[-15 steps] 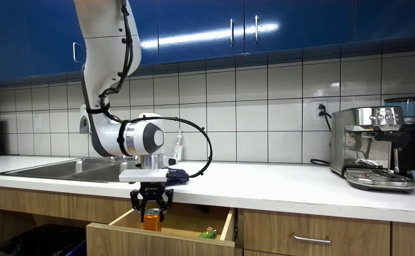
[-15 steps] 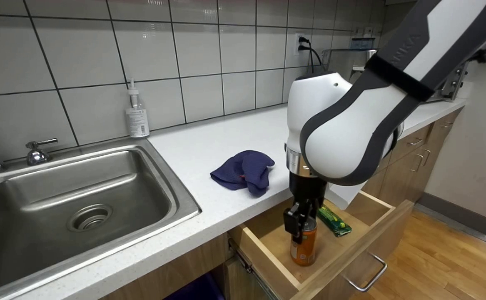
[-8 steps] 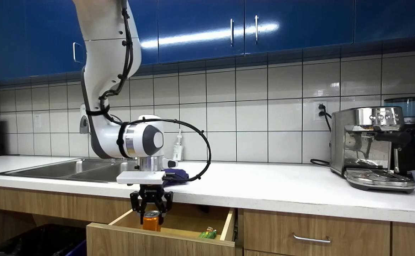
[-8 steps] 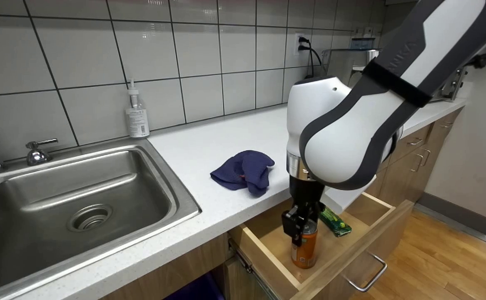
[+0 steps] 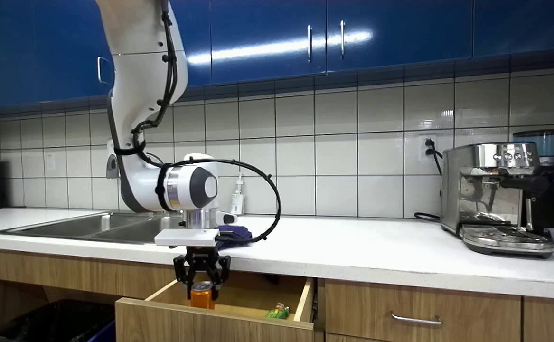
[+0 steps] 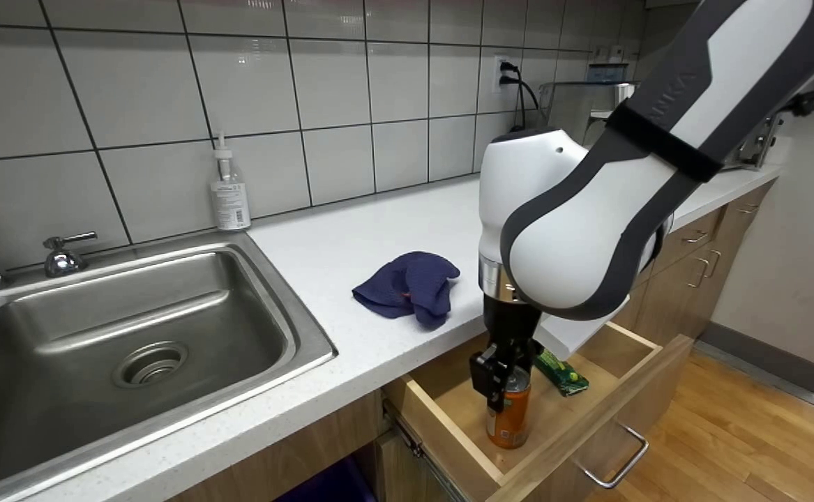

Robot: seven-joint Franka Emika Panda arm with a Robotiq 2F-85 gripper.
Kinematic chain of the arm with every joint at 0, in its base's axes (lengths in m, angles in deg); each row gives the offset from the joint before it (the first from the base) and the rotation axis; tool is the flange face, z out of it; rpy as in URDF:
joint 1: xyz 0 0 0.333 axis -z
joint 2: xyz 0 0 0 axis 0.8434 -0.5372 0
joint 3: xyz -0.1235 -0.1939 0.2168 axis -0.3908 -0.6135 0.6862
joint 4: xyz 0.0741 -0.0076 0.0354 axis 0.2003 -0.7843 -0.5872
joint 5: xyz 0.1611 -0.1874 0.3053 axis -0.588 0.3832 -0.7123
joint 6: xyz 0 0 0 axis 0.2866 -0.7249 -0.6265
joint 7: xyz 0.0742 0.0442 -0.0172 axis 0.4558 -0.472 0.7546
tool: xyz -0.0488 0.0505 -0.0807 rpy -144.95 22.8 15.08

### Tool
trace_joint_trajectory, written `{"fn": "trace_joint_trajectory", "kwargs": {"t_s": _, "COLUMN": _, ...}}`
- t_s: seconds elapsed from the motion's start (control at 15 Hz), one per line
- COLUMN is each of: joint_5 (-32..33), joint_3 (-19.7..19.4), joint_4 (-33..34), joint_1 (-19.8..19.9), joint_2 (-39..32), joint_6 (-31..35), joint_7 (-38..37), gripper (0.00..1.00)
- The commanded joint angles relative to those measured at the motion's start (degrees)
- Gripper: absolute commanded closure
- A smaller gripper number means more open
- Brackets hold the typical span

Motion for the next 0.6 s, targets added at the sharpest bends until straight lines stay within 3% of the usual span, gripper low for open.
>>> {"fn": "trace_joint_trajectory", "kwargs": {"t_s": 0.0, "joint_5": 1.22, "joint_3": -0.70, "joint_4": 0.74, "joint_1": -1.00, "joint_2": -0.12, "joint_6": -0.42, "joint_7": -1.51, "gripper": 0.04}}
{"fn": "trace_joint_trajectory", "kwargs": {"t_s": 0.53, "joint_5": 1.05, "joint_3": -0.47, "joint_4": 0.32, "joint_1": -0.97, "joint_2": 0.95, "joint_6": -1.40, "joint_7": -0.97, "gripper": 0.00}}
